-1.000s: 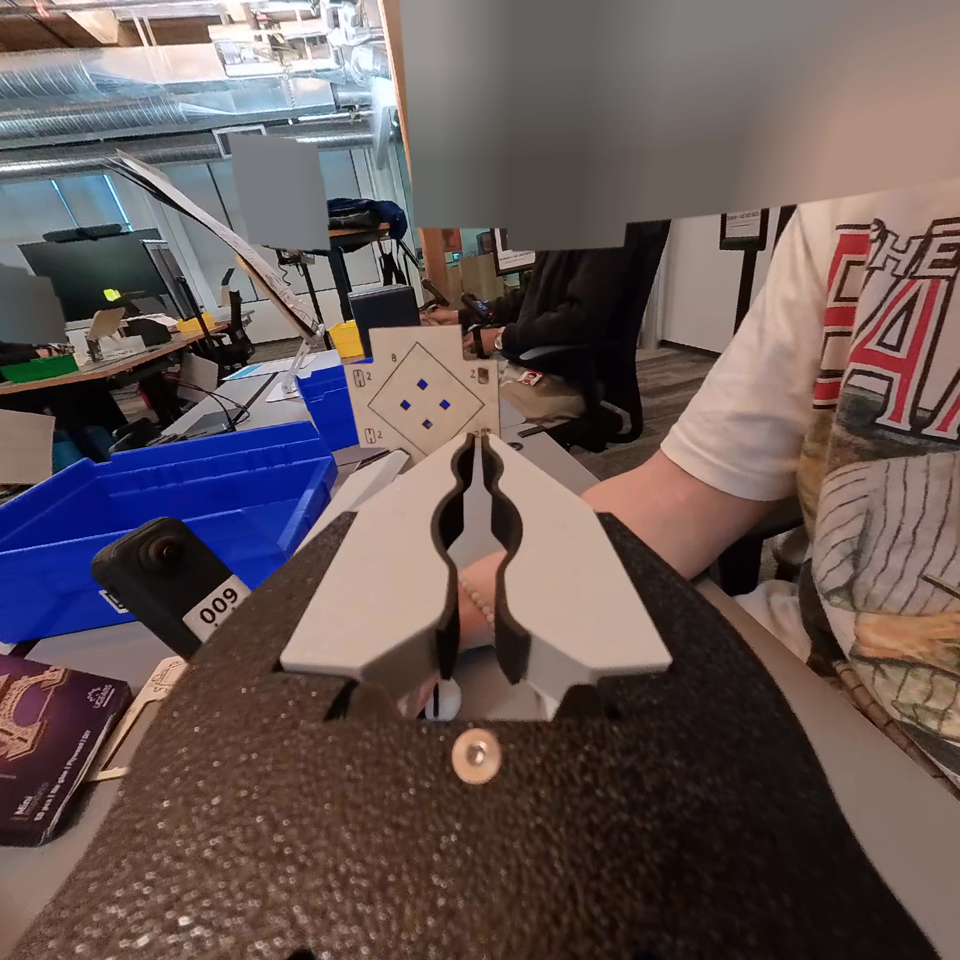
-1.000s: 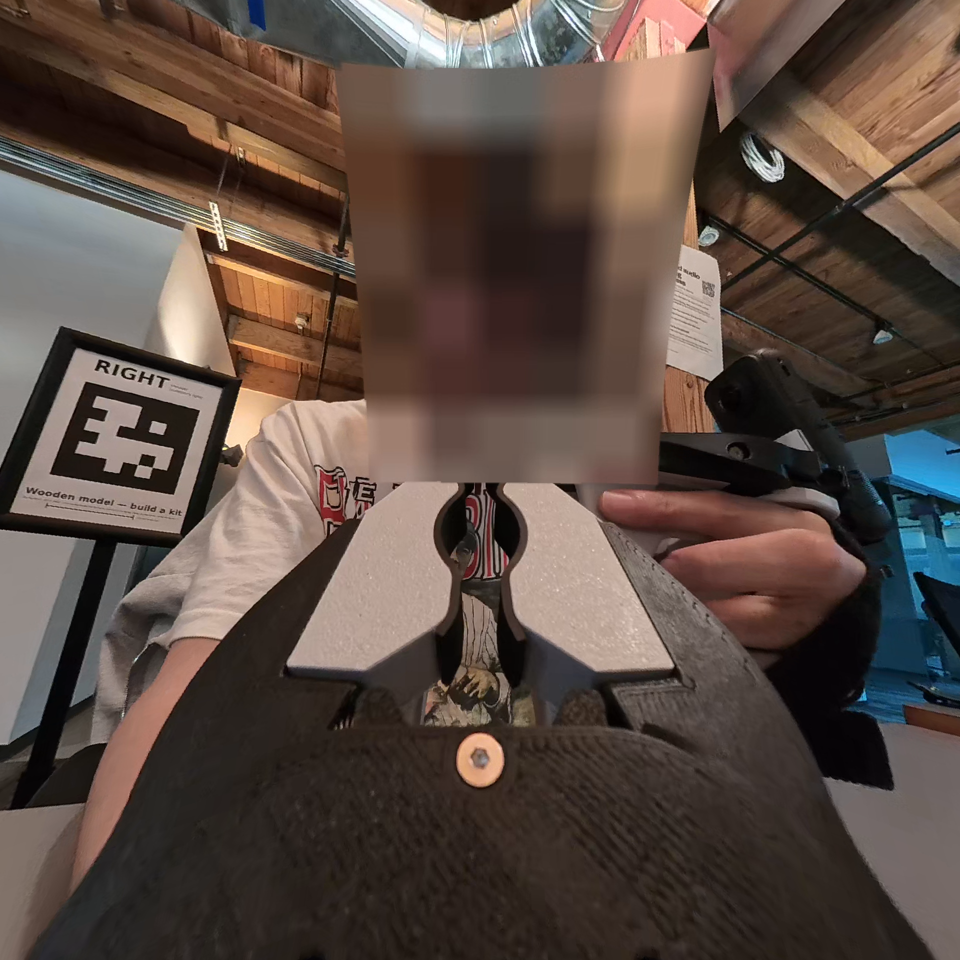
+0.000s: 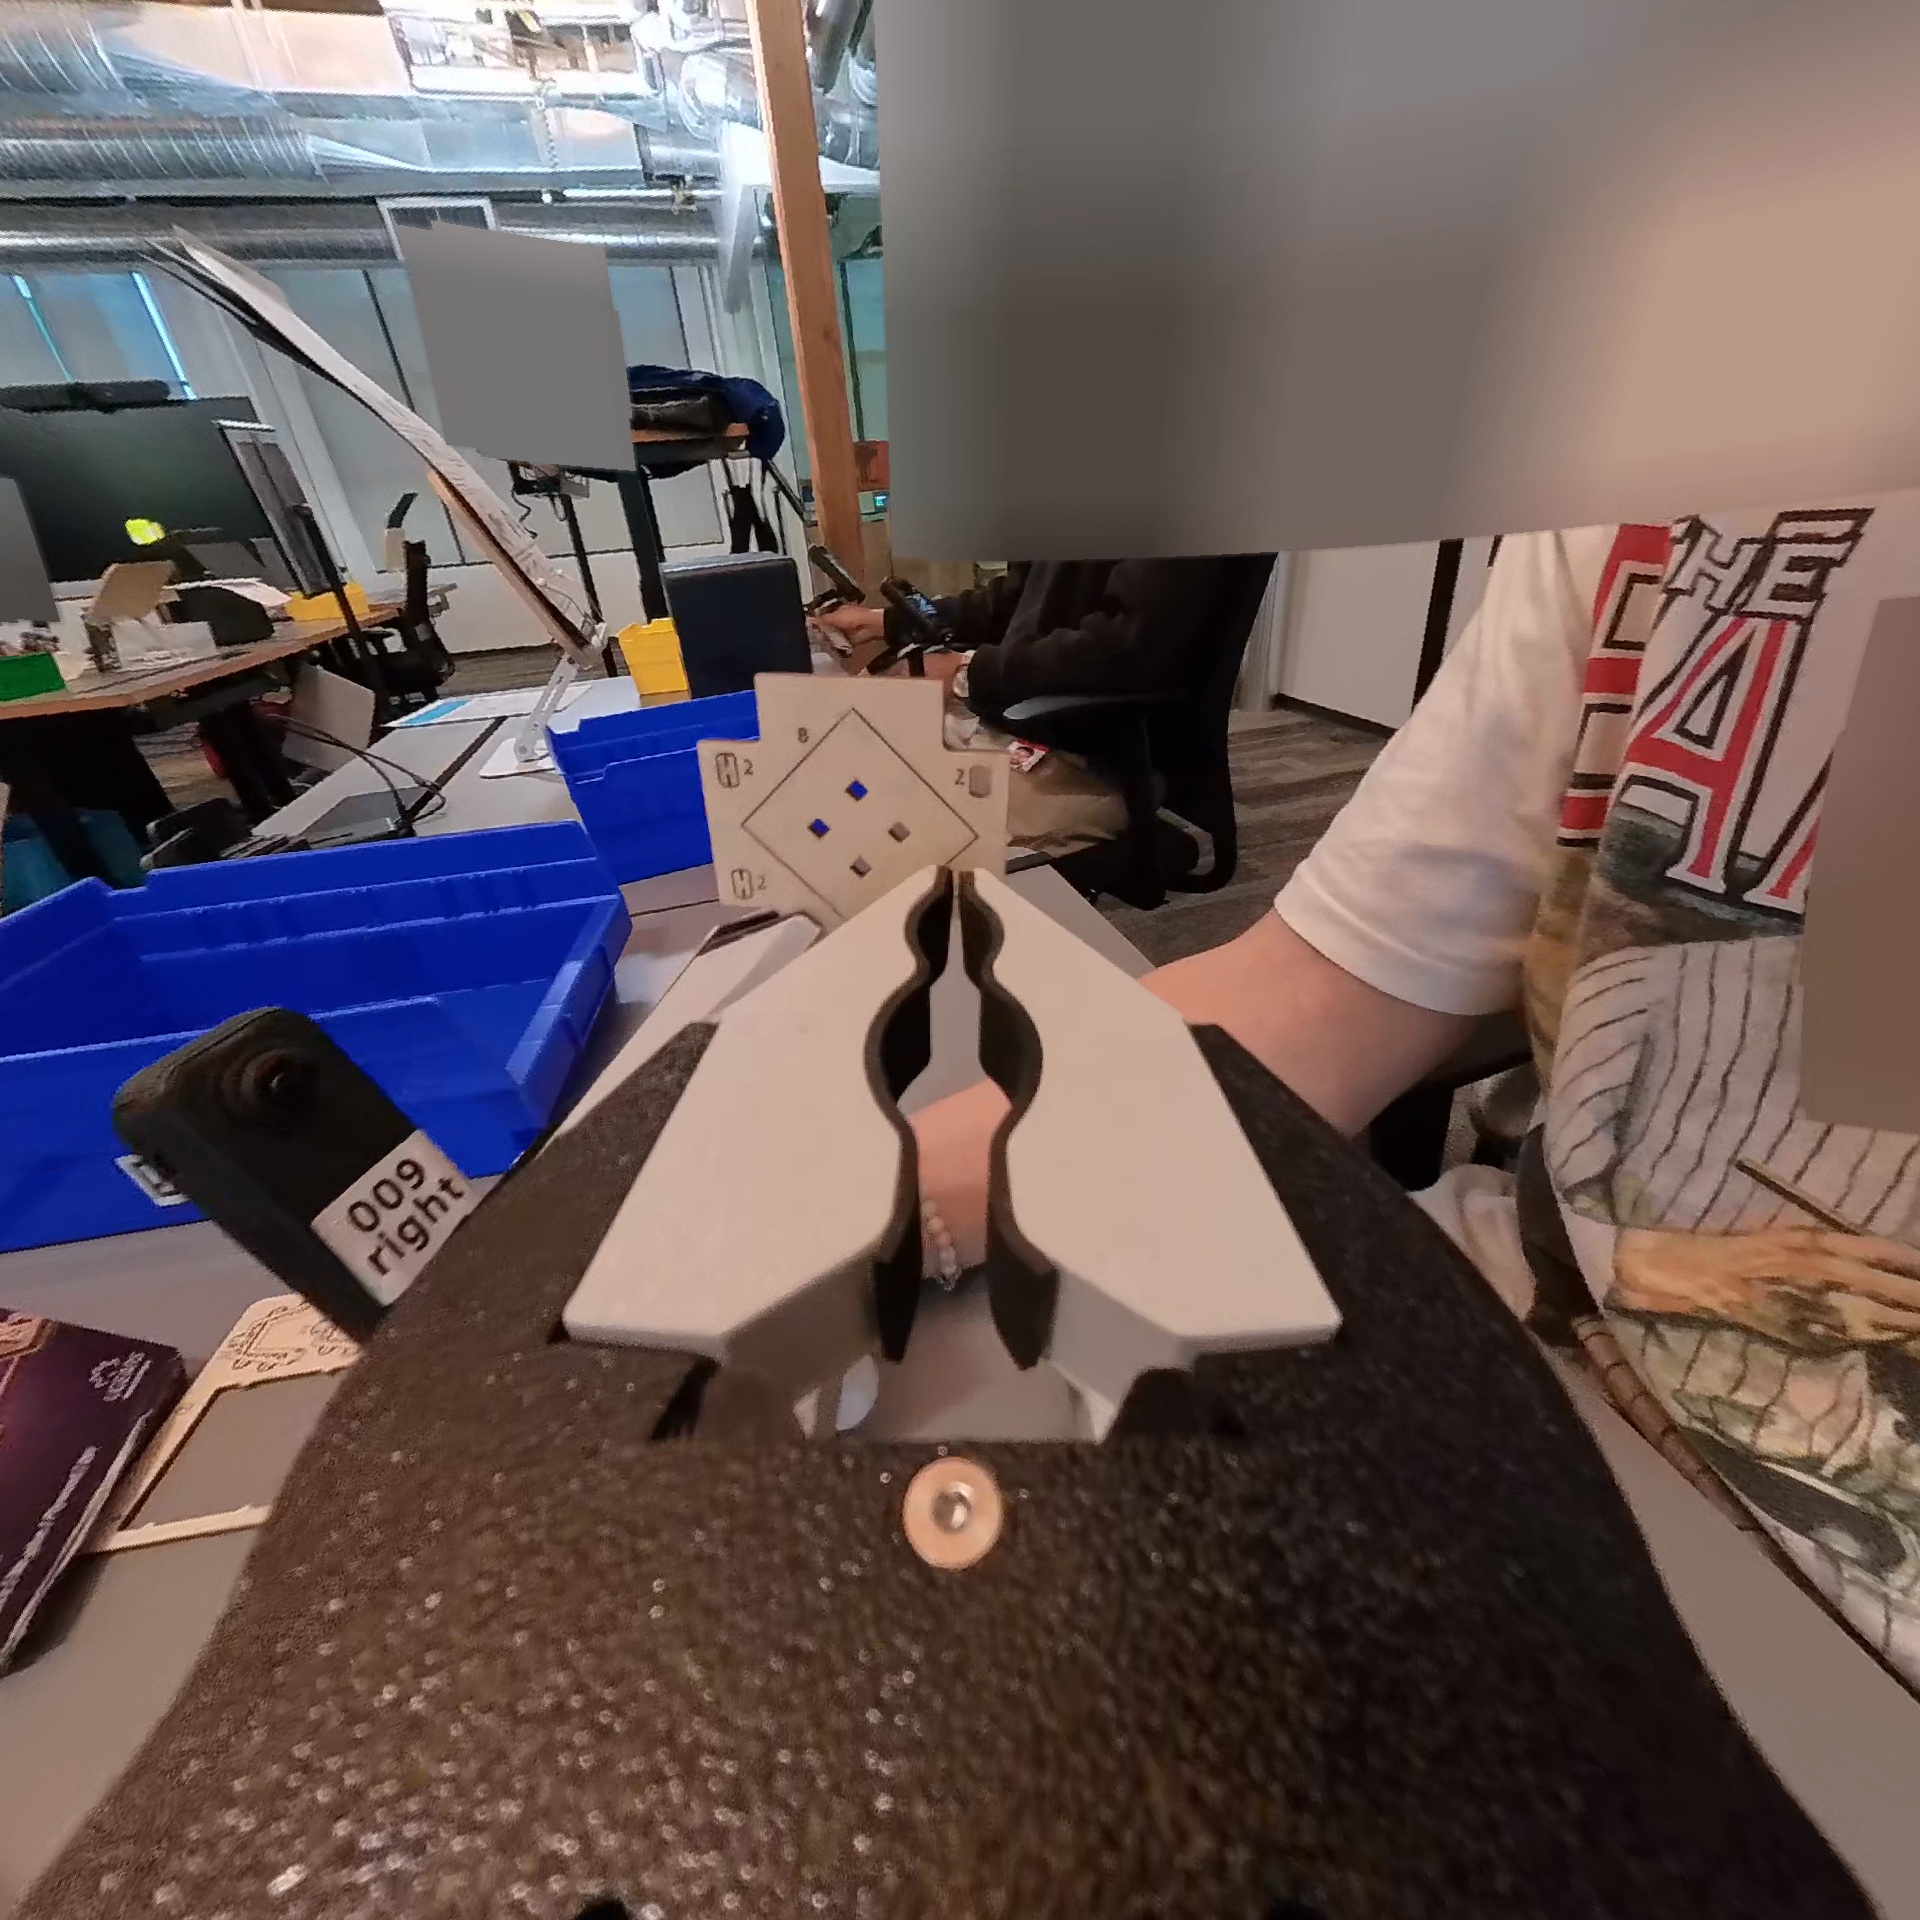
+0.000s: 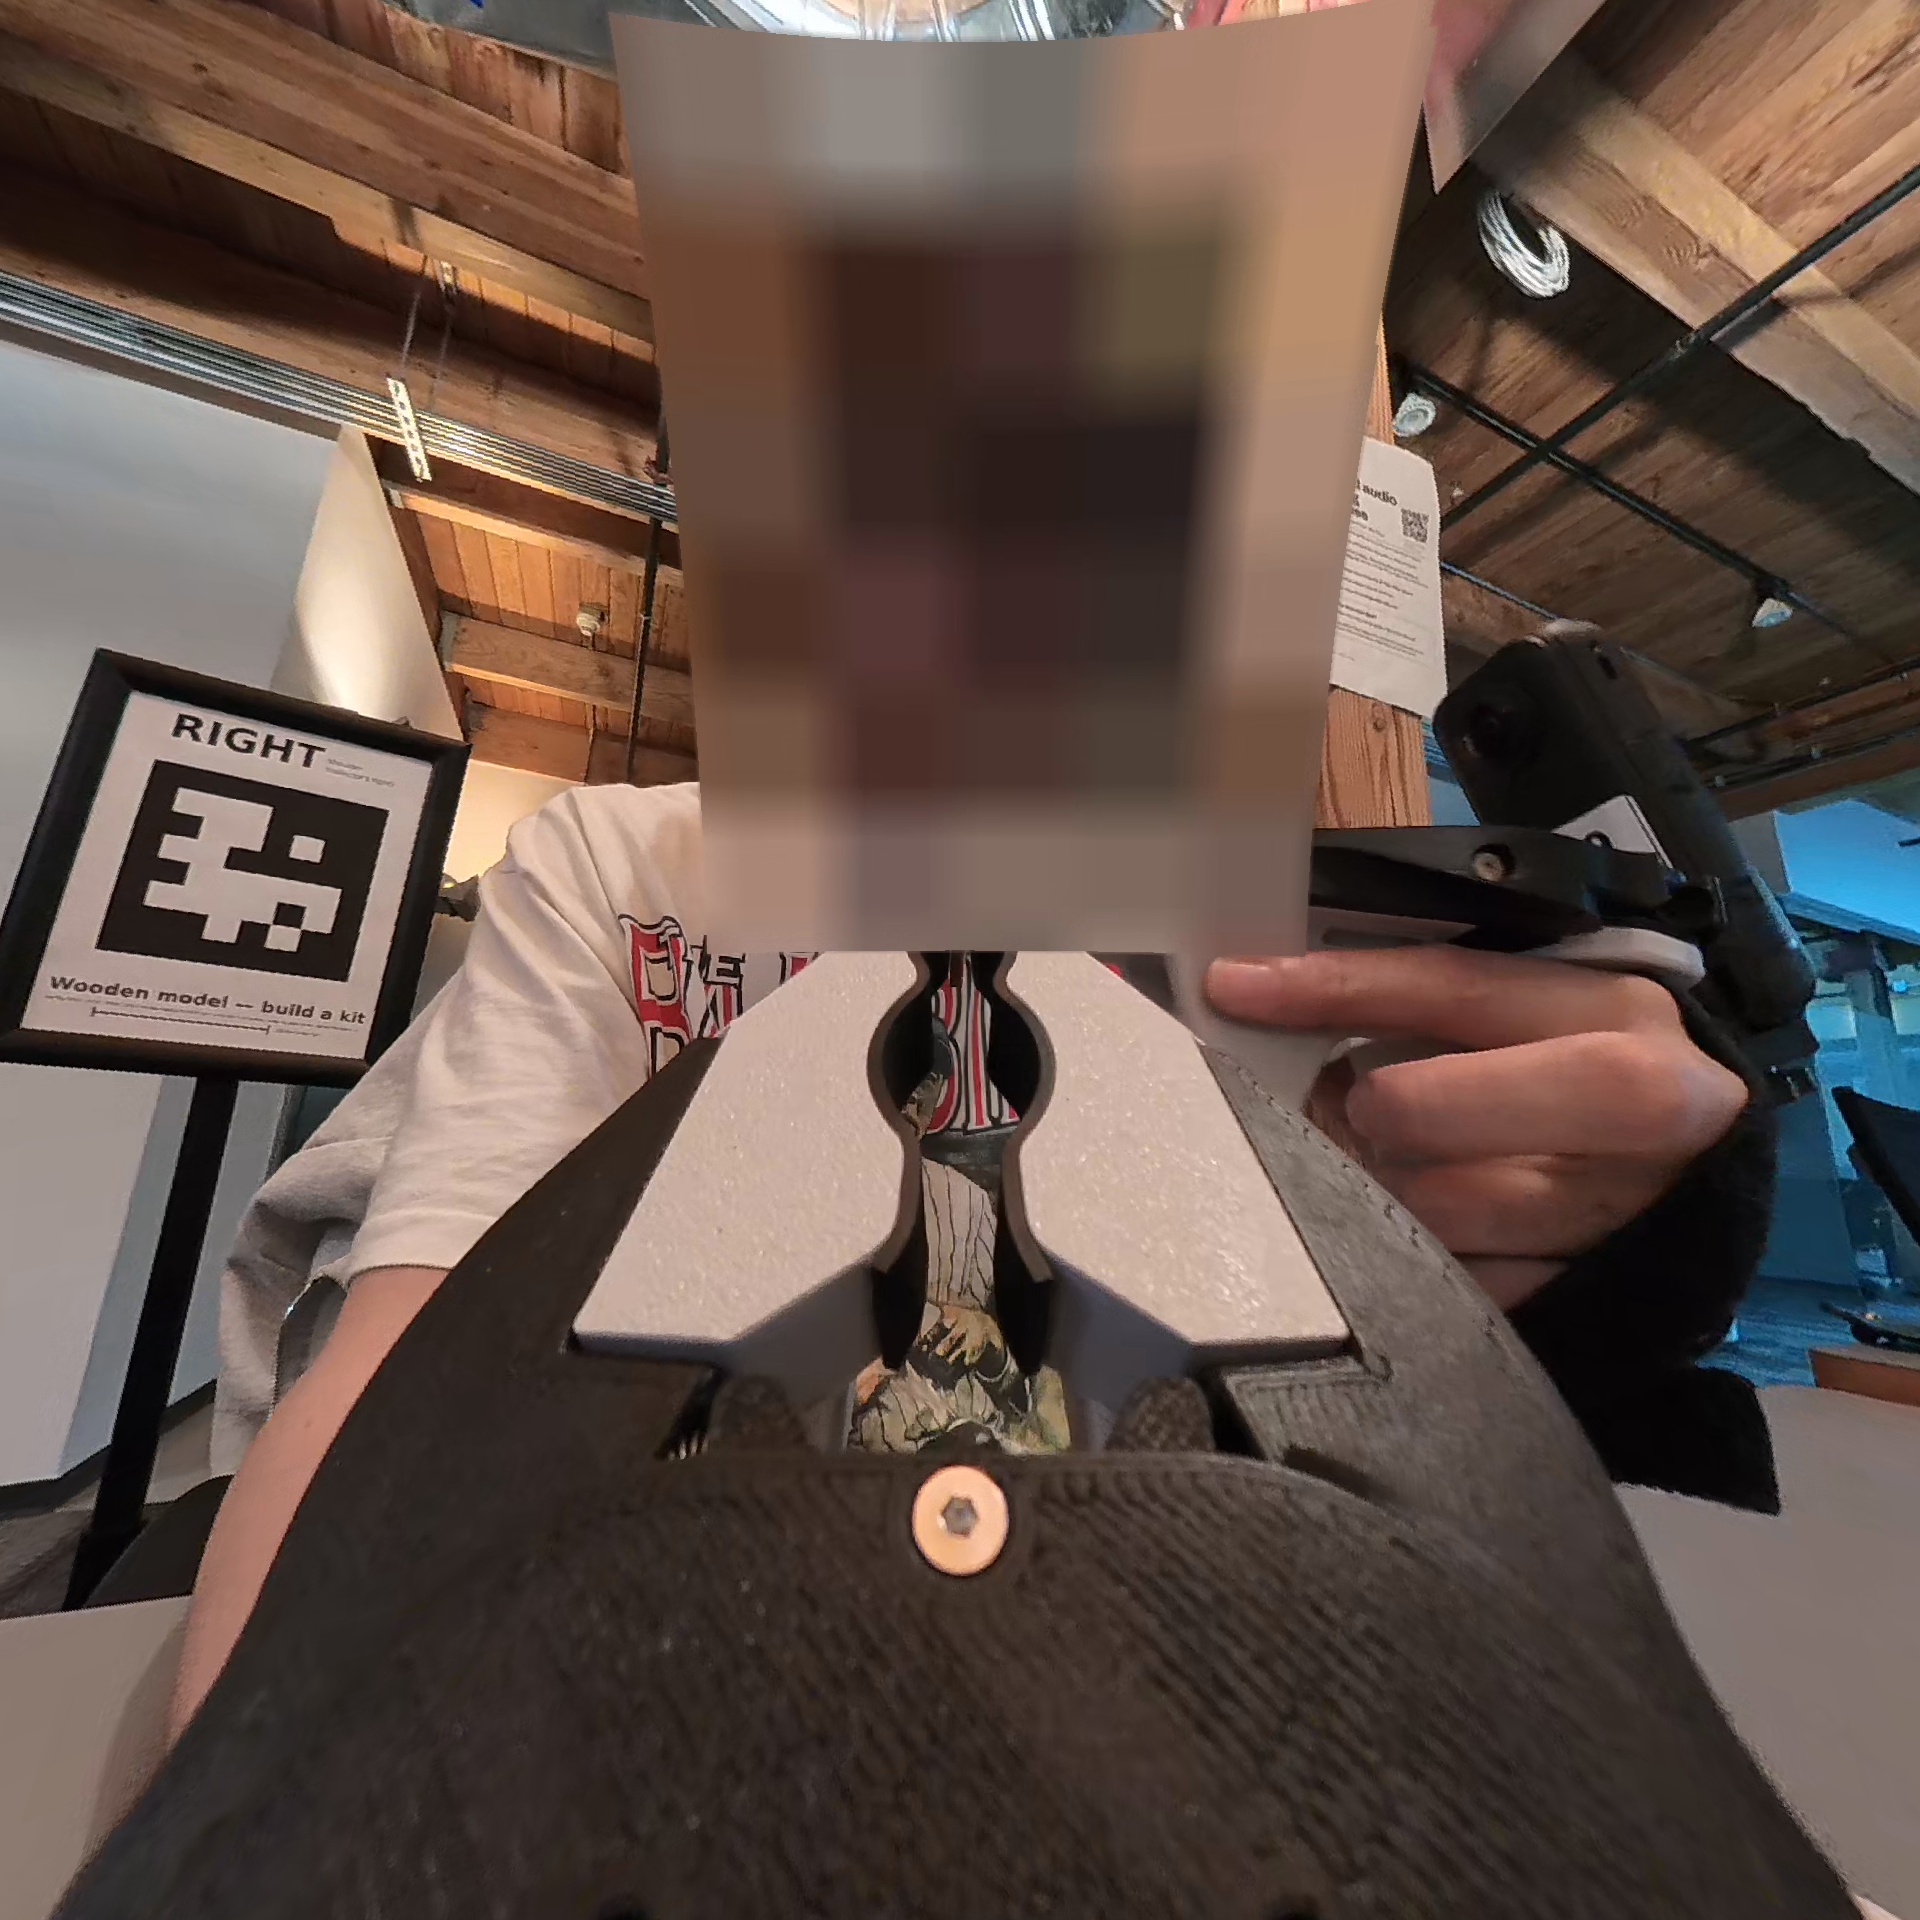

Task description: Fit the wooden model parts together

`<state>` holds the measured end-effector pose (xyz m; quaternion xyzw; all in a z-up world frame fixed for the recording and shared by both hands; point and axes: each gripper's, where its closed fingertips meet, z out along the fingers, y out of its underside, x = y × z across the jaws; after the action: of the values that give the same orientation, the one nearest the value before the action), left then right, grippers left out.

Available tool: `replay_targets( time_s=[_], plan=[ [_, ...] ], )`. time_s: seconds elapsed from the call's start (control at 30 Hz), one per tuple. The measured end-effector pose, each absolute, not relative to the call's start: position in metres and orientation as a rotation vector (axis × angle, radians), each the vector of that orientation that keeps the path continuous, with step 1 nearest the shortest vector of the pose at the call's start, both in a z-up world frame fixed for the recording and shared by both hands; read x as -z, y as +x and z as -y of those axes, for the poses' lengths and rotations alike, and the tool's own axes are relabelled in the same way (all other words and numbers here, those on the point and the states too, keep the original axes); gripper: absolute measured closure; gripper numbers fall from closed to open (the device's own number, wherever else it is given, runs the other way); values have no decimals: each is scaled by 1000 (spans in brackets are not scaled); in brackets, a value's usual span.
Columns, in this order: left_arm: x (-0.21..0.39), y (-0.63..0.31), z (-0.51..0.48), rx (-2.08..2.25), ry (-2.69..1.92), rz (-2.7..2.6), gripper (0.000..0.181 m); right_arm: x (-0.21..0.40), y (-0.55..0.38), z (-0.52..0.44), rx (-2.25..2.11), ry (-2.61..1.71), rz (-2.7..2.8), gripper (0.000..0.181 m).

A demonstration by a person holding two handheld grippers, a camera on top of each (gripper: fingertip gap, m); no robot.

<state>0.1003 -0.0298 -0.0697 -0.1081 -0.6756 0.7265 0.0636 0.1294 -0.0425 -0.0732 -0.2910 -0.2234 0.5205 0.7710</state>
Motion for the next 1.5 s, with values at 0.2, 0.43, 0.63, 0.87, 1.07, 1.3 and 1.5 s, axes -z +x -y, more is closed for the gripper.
replay_targets(
  time_s=[0.2, 0.43, 0.63, 0.87, 1.07, 1.3, 1.5],
  plan=[
    [70, 94, 29, -2168, -365, 2023, 181, 74, 129, 41, -1137, -637, 485, 181],
    [72, 95, 30, -2170, -364, 2022, 181, 74, 128, 41, -1140, -636, 487, 181],
    [74, 97, 30, -2177, -363, 2044, 176, 74, 128, 42, -1140, -635, 490, 181],
    [76, 95, 32, -2168, -363, 2036, 180, 74, 128, 42, -1142, -633, 493, 181],
    [78, 95, 35, -2156, -357, 2050, 181, 74, 128, 43, -1138, -631, 495, 181],
    [79, 99, 36, -2206, -284, 2071, 181, 72, 130, 48, -1111, -606, 501, 181],
    [84, 107, 24, -2308, -139, 2033, 181, 73, 131, 50, -1105, -619, 495, 180]
  ],
)
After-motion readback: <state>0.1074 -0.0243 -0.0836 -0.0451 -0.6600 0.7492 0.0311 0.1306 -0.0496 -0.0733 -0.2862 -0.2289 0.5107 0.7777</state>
